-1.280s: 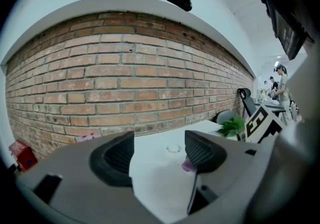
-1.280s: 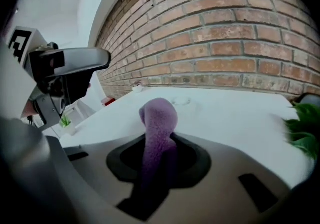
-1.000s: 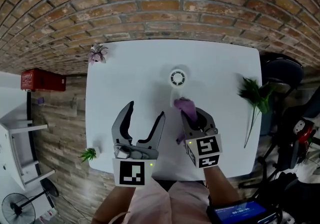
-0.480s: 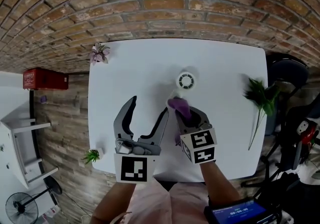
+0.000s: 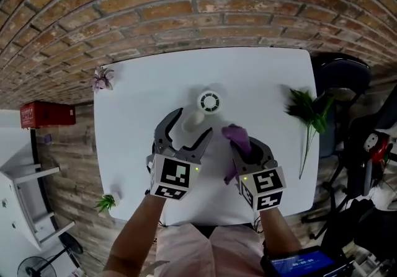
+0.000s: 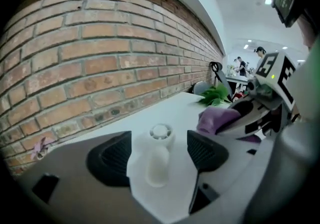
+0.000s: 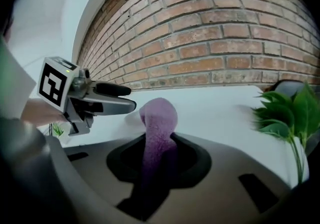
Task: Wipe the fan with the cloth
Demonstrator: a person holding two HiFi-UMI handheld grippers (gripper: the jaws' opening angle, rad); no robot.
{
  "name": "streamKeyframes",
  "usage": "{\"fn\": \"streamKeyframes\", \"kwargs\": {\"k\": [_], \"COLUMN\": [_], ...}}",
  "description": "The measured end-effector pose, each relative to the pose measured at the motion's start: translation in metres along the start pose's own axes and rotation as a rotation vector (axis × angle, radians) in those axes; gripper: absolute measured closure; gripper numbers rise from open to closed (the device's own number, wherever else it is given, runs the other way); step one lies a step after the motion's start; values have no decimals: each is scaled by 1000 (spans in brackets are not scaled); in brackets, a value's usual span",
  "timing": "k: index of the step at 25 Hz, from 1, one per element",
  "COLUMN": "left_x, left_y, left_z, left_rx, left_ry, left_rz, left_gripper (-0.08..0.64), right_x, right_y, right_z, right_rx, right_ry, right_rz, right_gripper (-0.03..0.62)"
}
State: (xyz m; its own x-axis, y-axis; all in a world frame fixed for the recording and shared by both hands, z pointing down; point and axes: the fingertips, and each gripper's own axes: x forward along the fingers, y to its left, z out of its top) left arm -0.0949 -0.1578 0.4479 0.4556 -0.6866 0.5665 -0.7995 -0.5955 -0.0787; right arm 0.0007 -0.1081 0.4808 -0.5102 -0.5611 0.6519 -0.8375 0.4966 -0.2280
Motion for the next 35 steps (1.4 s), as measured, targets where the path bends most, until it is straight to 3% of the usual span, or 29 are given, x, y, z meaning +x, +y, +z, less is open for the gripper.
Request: {"fn": "streamKeyframes", "kwargs": {"k": [10, 18, 21, 29, 35], "left_x": [41, 47, 46, 15, 4], "left_y": [-2, -3, -5, -53, -72], "left_z": [-49, -67, -68, -84, -93], "left_rx": [-5, 13, 26, 25, 32], "left_ry": [160, 236, 253, 332, 347], "left_rz": [-105, -130, -146, -250, -243], "left_gripper": [224, 359, 364, 365, 365], "right_x": [-14, -16, -16, -8, 2], "right_y": [-7, -3, 1, 30, 50], "right_z": [-8, -14, -17, -46, -69], "right_rx": [-7, -21, -26, -52, -65], "right_ry": [2, 23, 37, 161, 252], "right_rz": [-5, 6, 16, 117, 172], "right_gripper": [499, 499, 499, 500, 505]}}
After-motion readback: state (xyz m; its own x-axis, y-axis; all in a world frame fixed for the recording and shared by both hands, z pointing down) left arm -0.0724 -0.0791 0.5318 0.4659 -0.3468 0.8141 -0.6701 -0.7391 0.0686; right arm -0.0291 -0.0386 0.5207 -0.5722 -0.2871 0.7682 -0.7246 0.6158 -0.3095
